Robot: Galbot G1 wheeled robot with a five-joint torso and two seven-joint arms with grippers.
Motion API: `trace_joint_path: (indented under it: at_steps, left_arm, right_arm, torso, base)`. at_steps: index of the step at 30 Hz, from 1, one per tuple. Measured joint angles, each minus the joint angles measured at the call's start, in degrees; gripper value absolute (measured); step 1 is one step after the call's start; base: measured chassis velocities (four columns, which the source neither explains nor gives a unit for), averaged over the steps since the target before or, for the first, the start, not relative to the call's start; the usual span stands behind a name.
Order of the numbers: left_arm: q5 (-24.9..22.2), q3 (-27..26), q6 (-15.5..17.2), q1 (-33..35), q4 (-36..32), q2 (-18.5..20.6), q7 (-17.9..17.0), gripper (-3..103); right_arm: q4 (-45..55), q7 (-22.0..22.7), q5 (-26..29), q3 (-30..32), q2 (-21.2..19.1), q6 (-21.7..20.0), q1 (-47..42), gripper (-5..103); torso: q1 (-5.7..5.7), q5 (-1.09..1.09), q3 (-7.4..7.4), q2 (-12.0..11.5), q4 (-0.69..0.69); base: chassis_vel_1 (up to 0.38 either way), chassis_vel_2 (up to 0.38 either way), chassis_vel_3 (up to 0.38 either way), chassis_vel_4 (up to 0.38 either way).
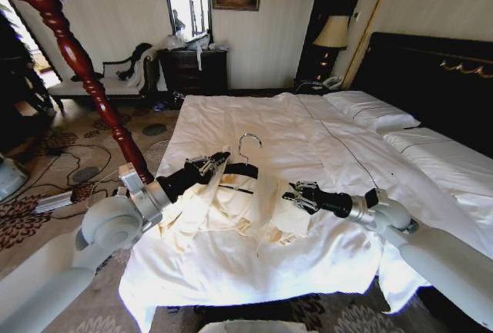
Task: Pick up the clothes from the bed and hang them on the clothes hanger.
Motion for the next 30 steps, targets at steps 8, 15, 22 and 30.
trace_joint_path:
  at_steps: [8,15,22,30]
  left_arm:
    - [2.49,0.63,0.38,1.8,-1.85,1.71,2.66,0]
    - [4.68,1.45,0.72,1.32,-2.71,2.26,5.1,0]
    - [6.73,0.94,0.9,2.84,-2.91,2.64,6.47,0]
    - [9.67,-0.87,-0.33,3.67,-1.22,2.94,7.59,0]
  right_arm:
    - [-0.17,-0.28,0.79,-0.15,0.47,0.0,0.3,19]
    - [-0.34,-1.14,1.18,-0.59,0.68,0.02,0.34,16]
    - [-0.86,-1.11,1.89,-0.53,0.76,-0.05,0.69,5]
    - [-1.11,-0.9,4.26,-0.48,0.86,-1.13,0.41,0]
  torso:
    - [0.0,0.01,0.0,0.0,0.0]
    - [0.0,0.02,0.0,0.0,0.0]
    - [0.0,0.01,0.0,0.0,0.0]
    - [0.0,0.01,0.0,0.0,-0.01]
  base:
    - [0.0,0.0,0.0,0.0]
    - [0.0,0.0,0.0,0.0]
    - [0.0,0.0,0.0,0.0]
    - [0.0,0.0,0.0,0.0]
